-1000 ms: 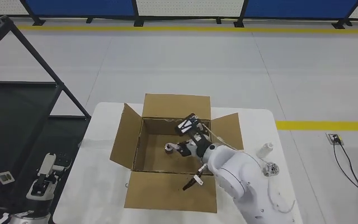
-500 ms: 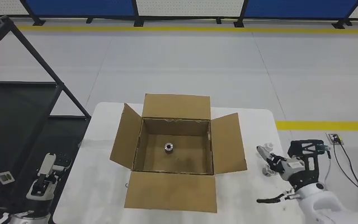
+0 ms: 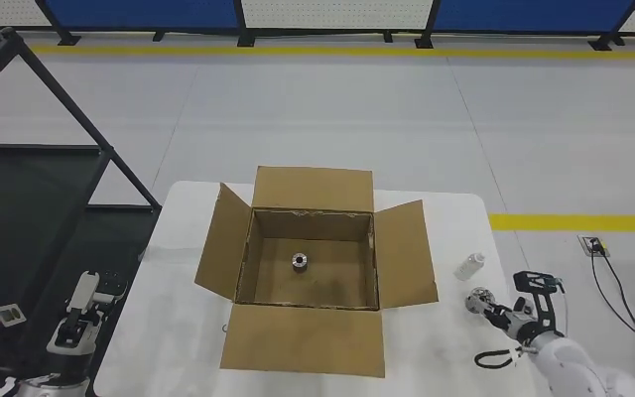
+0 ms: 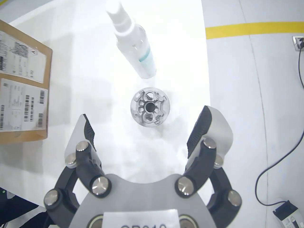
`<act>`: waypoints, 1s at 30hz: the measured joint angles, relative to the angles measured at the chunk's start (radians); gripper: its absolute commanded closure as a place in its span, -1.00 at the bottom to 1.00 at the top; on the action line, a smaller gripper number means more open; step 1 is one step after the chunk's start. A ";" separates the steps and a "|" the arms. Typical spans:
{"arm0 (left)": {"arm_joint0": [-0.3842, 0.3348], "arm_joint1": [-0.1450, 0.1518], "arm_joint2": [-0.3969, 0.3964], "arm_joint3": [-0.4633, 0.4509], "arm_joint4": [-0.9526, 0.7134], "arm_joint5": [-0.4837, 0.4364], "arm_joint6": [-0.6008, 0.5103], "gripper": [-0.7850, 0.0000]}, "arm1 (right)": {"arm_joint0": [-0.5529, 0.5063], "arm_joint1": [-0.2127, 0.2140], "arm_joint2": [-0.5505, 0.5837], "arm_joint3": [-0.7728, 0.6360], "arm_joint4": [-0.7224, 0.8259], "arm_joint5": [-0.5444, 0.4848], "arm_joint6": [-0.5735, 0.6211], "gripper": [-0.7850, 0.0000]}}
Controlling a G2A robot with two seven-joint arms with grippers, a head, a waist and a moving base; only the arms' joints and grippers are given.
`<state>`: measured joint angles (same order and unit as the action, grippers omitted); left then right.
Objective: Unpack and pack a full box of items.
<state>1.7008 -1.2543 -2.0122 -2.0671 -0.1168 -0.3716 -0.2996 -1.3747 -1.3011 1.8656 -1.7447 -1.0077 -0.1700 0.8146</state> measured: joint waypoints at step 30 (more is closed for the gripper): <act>0.000 0.000 0.000 0.000 0.000 0.000 0.000 -1.00 | 0.081 0.046 -0.030 0.058 0.026 -0.004 0.012 1.00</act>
<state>1.7008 -1.2543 -2.0122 -2.0671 -0.1168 -0.3716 -0.2996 -1.2934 -1.2552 1.8356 -1.6870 -0.9814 -0.1739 0.8267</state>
